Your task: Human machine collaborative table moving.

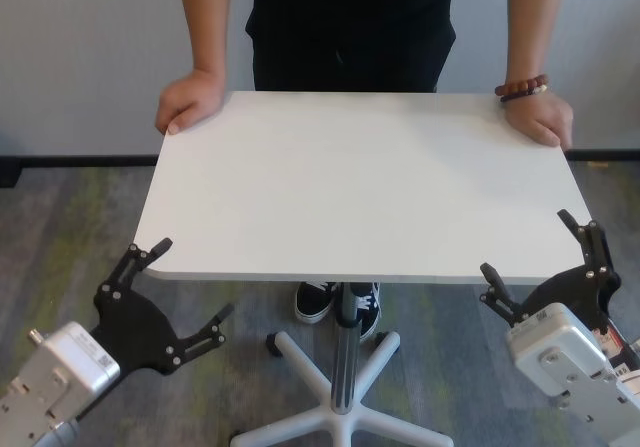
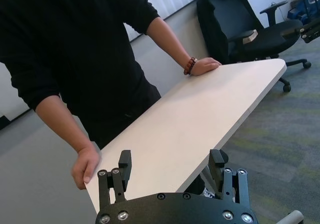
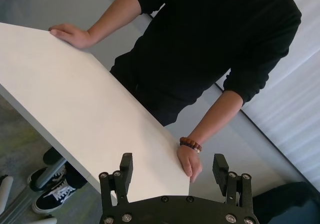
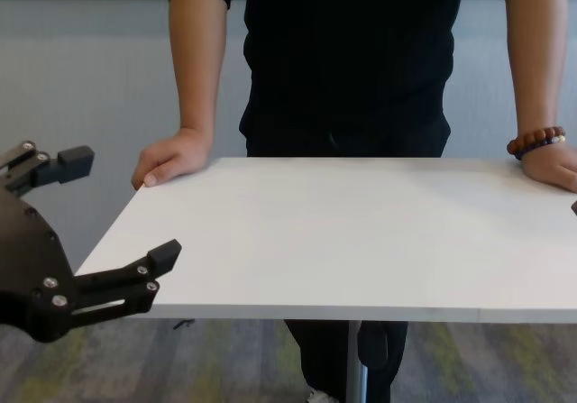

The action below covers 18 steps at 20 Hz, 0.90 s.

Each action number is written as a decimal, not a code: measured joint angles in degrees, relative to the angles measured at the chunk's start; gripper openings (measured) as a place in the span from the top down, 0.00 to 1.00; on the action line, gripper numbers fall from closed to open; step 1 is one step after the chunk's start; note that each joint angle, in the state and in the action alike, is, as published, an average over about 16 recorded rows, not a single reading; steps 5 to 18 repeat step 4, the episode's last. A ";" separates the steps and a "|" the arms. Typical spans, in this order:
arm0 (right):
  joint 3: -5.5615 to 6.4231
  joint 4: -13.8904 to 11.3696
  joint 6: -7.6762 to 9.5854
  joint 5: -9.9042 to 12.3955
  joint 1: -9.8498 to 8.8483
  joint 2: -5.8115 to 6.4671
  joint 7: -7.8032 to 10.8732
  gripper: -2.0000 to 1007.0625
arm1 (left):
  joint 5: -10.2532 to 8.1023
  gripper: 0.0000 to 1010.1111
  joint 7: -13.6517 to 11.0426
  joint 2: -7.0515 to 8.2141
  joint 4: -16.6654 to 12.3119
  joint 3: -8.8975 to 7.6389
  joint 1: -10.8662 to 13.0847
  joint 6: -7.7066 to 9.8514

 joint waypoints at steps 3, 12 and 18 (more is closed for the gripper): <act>-0.01 0.05 -0.03 0.07 0.05 0.03 0.05 0.00 | -0.27 0.01 -0.12 -0.01 0.06 0.04 -0.07 -0.11; -0.01 0.06 -0.03 0.09 0.07 0.04 0.06 0.00 | -0.36 0.01 -0.15 -0.01 0.08 0.06 -0.09 -0.15; -0.01 0.06 -0.03 0.09 0.07 0.04 0.06 0.00 | -0.36 0.01 -0.15 -0.01 0.08 0.06 -0.09 -0.15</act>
